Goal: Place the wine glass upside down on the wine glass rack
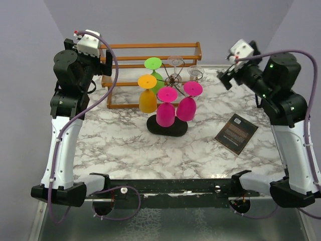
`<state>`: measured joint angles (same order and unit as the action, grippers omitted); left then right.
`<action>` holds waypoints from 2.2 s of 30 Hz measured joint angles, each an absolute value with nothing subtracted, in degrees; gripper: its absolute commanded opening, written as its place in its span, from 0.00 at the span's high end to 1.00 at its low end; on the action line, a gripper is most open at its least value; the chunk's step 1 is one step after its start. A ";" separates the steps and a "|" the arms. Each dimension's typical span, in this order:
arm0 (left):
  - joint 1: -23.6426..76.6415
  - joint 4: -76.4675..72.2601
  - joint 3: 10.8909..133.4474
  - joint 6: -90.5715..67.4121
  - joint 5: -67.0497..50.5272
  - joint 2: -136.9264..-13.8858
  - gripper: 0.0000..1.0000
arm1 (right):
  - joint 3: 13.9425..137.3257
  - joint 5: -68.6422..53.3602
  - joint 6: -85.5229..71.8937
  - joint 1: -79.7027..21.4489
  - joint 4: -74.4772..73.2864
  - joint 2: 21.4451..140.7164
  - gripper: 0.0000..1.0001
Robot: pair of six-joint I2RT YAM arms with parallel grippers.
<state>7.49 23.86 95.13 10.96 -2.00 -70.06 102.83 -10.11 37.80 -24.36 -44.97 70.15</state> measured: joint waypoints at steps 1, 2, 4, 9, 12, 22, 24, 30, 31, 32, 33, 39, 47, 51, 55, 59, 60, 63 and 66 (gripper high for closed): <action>7.14 22.96 93.67 10.68 -0.78 -69.41 0.01 | 101.56 -9.34 35.59 -21.85 -43.09 69.14 0.00; 6.76 21.93 91.92 10.31 0.45 -68.55 0.01 | 99.81 -8.08 32.62 -18.13 -40.75 67.96 0.00; 6.33 20.36 88.84 9.78 2.07 -66.72 0.01 | 96.75 -5.91 28.49 -12.78 -37.17 66.37 0.00; 6.11 16.45 81.54 9.37 3.88 -60.49 0.01 | 87.20 -2.79 21.12 -2.90 -30.15 62.06 0.00; 6.11 14.31 76.60 9.52 3.97 -56.10 0.01 | 82.13 -1.63 17.63 -0.82 -26.61 58.98 0.00; 5.96 12.67 62.67 9.26 4.34 -45.10 0.01 | 68.97 0.56 12.25 -0.25 -20.56 47.09 0.00; 5.96 12.82 61.49 8.84 4.34 -44.12 0.01 | 68.05 0.54 12.32 -0.03 -20.51 45.84 0.00; 5.61 14.57 60.29 6.52 5.91 -42.89 0.01 | 66.61 0.58 12.64 1.10 -20.91 43.94 0.00; 5.43 14.94 60.29 6.20 6.28 -42.85 0.01 | 66.61 0.58 12.40 1.30 -21.02 43.97 0.00; 5.13 15.35 60.31 5.85 6.76 -42.83 0.01 | 66.61 0.54 12.27 1.45 -21.06 44.01 0.00; 4.84 15.75 60.38 5.56 7.16 -42.81 0.01 | 66.63 0.51 12.03 1.74 -21.17 44.23 0.00; 3.75 18.15 61.98 4.45 9.93 -43.29 0.01 | 66.63 -1.54 10.76 3.81 -23.00 46.35 0.00; 3.11 19.51 62.46 4.43 10.50 -43.66 0.01 | 66.85 -4.14 10.74 3.88 -26.13 46.65 0.00; 3.05 19.97 62.46 4.40 10.50 -43.62 0.01 | 67.13 -5.48 10.74 4.01 -26.65 46.04 0.00; 3.05 20.27 62.43 4.29 10.35 -43.62 0.01 | 67.13 -6.37 10.74 4.25 -26.98 45.67 0.00; 3.05 20.29 62.39 4.12 10.24 -43.62 0.01 | 67.13 -7.14 10.72 4.56 -27.03 45.63 0.00; 3.05 20.29 62.35 4.01 10.11 -43.62 0.01 | 67.13 -7.35 10.70 4.58 -27.05 45.63 0.00; 3.05 20.47 62.22 3.92 9.58 -43.64 0.01 | 67.13 -7.90 10.63 4.62 -27.07 45.63 0.00; 3.05 20.73 62.19 3.79 9.32 -43.62 0.01 | 67.11 -8.27 10.52 4.62 -27.09 45.56 0.00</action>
<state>3.05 20.73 62.19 3.79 9.32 -43.62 67.11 -8.27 10.52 4.62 -27.09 45.56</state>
